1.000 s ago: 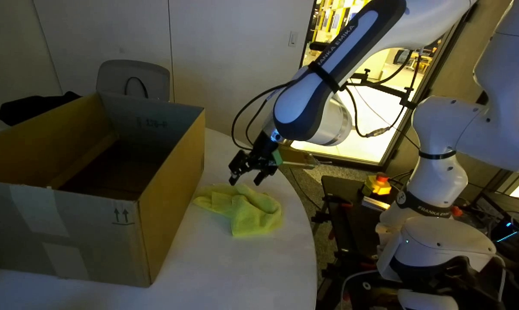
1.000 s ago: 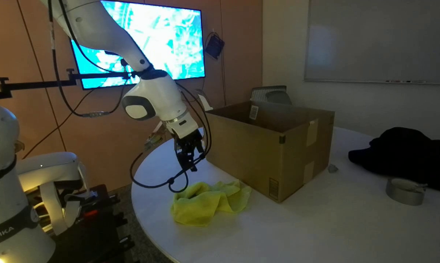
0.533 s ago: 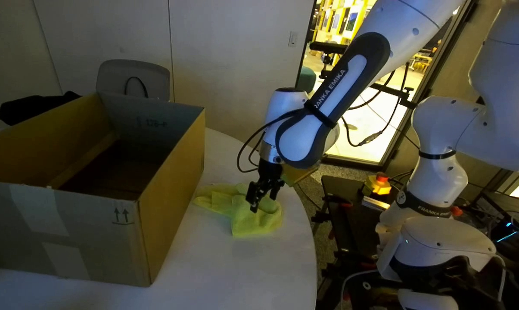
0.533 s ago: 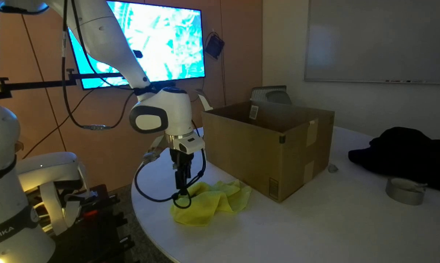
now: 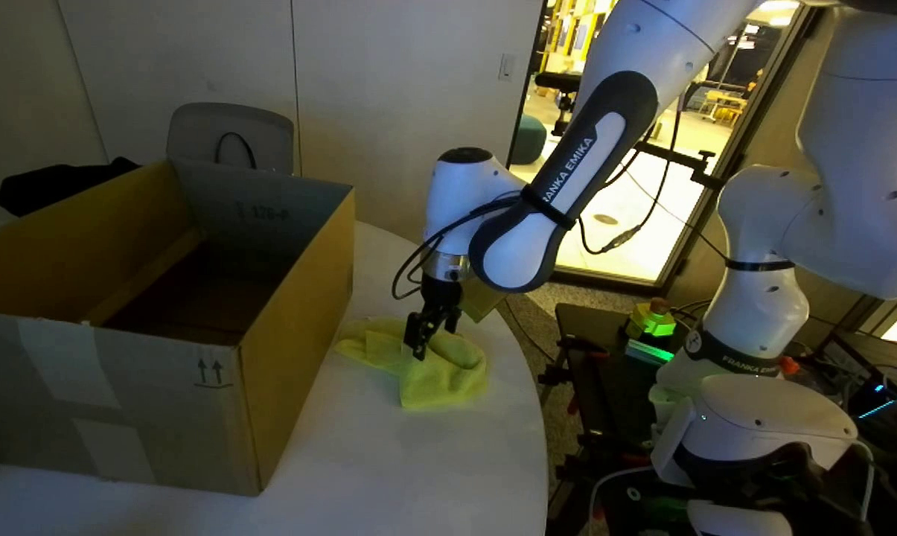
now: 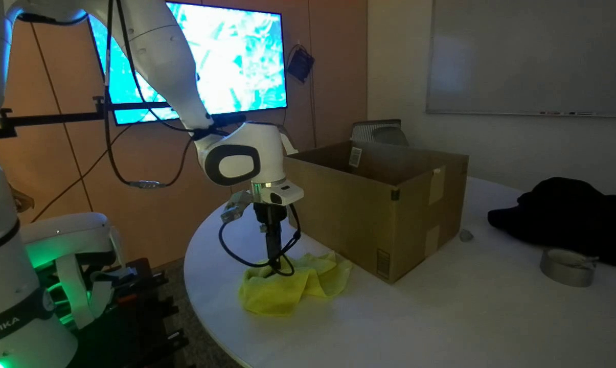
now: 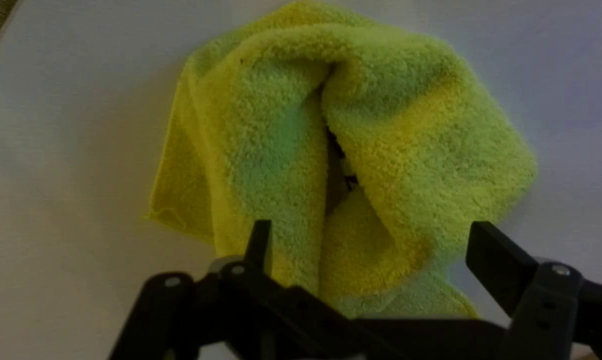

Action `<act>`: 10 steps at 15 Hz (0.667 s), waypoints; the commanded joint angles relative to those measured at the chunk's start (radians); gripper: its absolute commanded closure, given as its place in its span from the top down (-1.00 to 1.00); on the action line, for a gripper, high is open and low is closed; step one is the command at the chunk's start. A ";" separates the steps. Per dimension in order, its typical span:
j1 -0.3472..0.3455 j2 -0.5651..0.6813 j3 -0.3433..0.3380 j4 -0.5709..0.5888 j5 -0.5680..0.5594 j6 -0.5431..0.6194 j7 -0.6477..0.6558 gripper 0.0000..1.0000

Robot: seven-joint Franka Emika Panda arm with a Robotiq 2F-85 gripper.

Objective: Put the marker on the green towel then wrap the marker in the towel and put it in the box

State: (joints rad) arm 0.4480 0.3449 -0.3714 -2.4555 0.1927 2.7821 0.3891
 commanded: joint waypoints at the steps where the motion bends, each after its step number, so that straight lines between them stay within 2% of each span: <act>1: -0.109 0.055 0.082 0.069 -0.106 -0.003 0.076 1.00; 4: -0.203 0.093 0.156 0.101 -0.085 -0.024 0.045 1.00; 10: -0.287 0.190 0.232 0.151 -0.074 -0.068 0.024 1.00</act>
State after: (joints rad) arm 0.2009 0.4870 -0.1774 -2.3531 0.1185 2.7541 0.4273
